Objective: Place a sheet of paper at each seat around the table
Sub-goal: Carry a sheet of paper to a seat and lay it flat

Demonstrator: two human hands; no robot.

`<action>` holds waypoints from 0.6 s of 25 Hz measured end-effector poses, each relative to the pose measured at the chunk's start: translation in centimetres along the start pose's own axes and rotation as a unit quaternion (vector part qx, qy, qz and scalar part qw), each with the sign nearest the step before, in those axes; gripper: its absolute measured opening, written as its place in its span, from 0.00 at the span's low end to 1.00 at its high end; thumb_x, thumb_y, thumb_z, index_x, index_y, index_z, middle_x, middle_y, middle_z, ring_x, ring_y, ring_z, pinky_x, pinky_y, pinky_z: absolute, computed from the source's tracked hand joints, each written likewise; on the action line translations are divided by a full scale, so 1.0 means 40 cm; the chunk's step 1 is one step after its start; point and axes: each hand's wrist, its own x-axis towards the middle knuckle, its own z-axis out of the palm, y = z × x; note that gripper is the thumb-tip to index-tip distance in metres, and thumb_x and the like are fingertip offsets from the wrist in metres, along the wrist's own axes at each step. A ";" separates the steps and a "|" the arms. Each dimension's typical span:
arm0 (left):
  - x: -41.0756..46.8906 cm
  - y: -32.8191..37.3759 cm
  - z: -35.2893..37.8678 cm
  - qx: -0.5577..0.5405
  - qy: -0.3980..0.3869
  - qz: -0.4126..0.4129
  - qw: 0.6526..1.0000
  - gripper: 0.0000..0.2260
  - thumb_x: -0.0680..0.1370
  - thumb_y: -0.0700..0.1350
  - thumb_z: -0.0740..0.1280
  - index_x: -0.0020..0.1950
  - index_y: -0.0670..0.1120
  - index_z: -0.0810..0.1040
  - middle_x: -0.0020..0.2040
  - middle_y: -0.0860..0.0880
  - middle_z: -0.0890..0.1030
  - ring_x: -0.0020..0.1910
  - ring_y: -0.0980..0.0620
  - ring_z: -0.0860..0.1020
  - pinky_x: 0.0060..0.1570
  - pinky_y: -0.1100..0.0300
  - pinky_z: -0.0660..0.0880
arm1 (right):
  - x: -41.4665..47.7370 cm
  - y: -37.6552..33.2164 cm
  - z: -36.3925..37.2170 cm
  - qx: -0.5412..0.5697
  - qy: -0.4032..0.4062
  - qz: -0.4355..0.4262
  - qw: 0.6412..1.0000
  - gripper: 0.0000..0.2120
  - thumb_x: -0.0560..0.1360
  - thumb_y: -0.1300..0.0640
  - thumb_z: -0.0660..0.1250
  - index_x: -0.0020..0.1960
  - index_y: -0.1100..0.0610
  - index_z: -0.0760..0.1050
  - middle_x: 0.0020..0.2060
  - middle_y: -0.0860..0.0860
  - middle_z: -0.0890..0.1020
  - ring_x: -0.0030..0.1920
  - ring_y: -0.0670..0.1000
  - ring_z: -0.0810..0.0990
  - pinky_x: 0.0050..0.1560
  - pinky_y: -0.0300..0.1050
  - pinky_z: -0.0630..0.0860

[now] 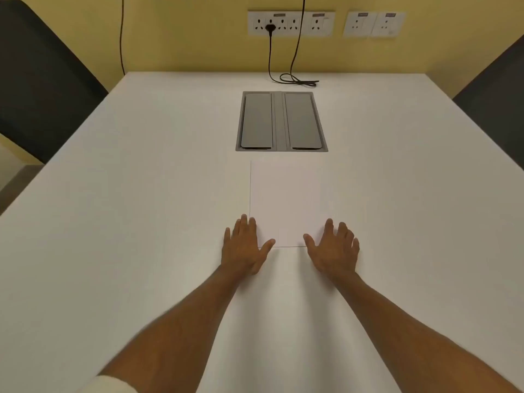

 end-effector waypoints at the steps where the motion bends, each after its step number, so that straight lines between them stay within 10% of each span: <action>1: 0.007 0.000 0.009 0.000 -0.004 0.003 1.000 0.36 0.78 0.65 0.49 0.78 0.45 0.43 0.80 0.46 0.43 0.78 0.48 0.44 0.75 0.48 0.41 | 0.010 0.001 0.002 -0.003 0.011 0.012 1.000 0.36 0.77 0.37 0.55 0.76 0.58 0.54 0.72 0.60 0.61 0.72 0.60 0.61 0.73 0.57 0.57; 15: 0.021 -0.021 0.080 0.038 0.006 0.022 0.999 0.38 0.78 0.66 0.47 0.78 0.43 0.38 0.79 0.46 0.40 0.78 0.49 0.40 0.75 0.45 0.39 | 0.054 0.003 0.003 0.020 0.058 0.033 0.998 0.24 0.78 0.44 0.61 0.66 0.59 0.69 0.61 0.57 0.71 0.62 0.58 0.68 0.59 0.52 0.69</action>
